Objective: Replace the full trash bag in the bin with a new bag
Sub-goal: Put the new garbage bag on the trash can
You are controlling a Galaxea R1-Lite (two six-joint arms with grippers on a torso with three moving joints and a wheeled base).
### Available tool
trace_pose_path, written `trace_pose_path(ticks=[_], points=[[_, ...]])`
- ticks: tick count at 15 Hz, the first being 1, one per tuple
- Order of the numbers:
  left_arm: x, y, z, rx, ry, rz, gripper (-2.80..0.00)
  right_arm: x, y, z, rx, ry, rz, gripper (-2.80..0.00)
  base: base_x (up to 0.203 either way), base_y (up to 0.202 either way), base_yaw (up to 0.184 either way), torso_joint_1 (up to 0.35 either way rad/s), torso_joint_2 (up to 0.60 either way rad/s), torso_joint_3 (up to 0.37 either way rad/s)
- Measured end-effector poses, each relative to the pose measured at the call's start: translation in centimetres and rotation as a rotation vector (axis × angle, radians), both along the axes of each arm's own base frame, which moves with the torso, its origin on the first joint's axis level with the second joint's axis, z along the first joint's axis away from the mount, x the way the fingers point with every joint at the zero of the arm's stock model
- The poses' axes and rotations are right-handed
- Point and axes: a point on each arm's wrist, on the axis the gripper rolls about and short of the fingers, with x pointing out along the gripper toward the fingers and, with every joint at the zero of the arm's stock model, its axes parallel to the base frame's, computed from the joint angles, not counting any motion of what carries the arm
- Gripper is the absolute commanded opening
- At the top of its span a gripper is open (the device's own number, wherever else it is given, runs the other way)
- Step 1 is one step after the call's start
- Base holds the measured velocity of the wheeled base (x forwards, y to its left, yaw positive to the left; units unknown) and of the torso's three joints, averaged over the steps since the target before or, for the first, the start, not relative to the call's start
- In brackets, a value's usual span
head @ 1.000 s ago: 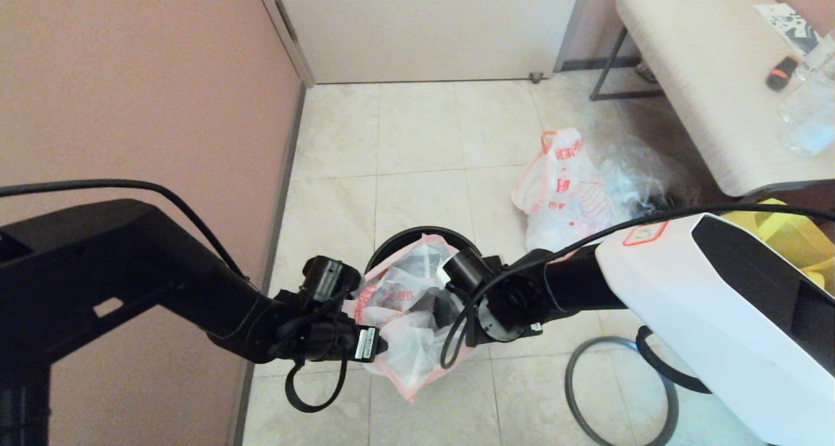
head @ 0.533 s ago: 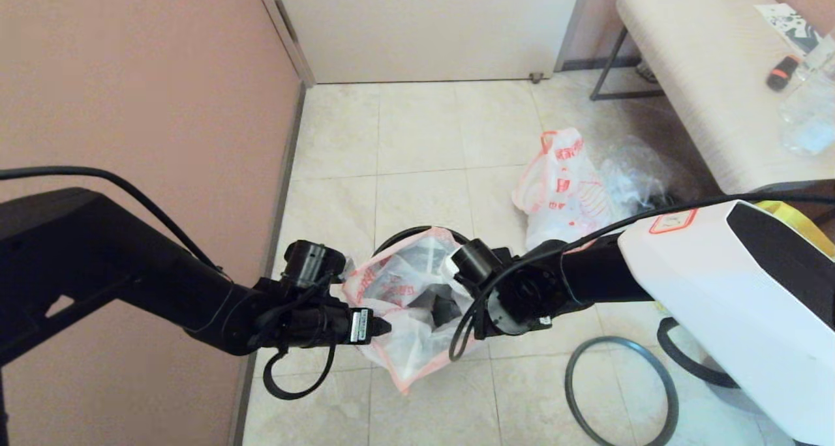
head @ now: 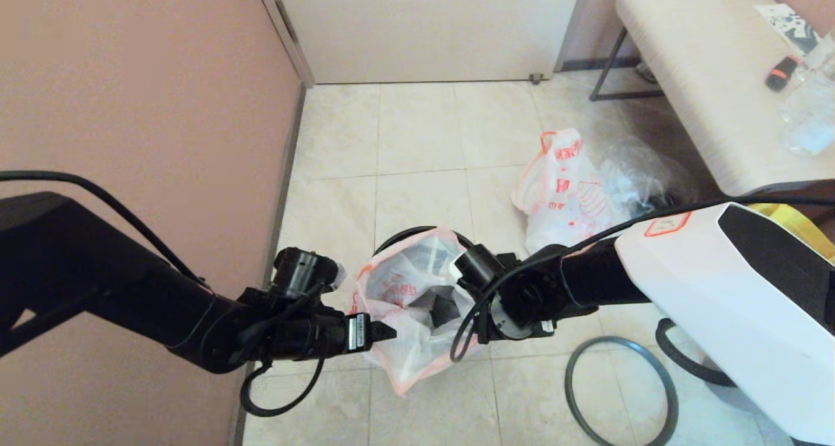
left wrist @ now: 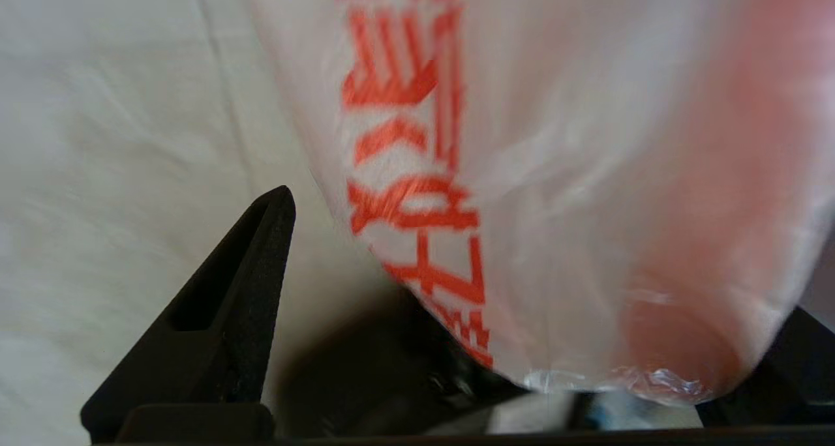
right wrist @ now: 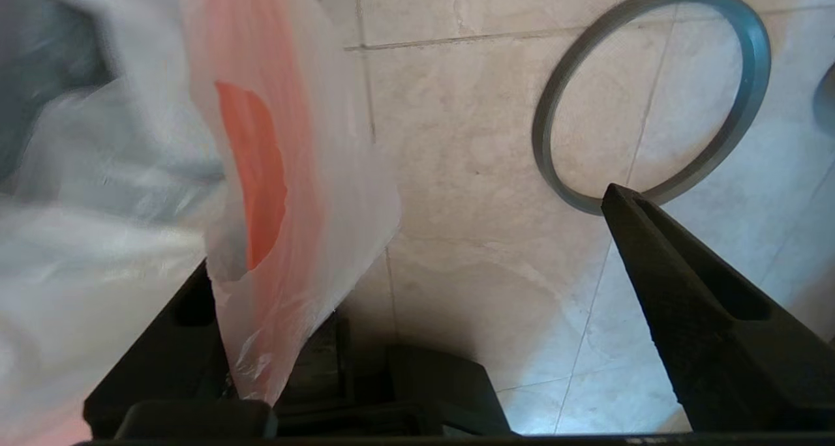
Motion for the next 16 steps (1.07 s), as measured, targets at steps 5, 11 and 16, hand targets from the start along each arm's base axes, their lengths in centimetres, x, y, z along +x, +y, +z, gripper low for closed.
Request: trace_pose_path(ticks=[5, 11, 16], points=[[-0.1, 2.7, 1.6, -0.216, 0.055, -0.018, 0.0, 1.3, 0.3, -2.1, -0.015, 0.01, -0.01, 0.0, 0.0, 0.0, 0.0, 0.0, 0.0, 0.0], [0.0, 5.7, 2.2, -0.354, 0.168, -0.02, 0.0, 2.5, -0.2, -4.1, -0.073, 0.025, -0.021, 0.0, 0.0, 0.0, 0.0, 0.0, 0.0, 0.0], [0.4, 9.1, 3.5, -0.523, 0.243, -0.007, 0.0, 2.8, -0.2, -4.1, -0.093, 0.013, -0.019, 0.0, 0.0, 0.0, 0.0, 0.0, 0.0, 0.0]])
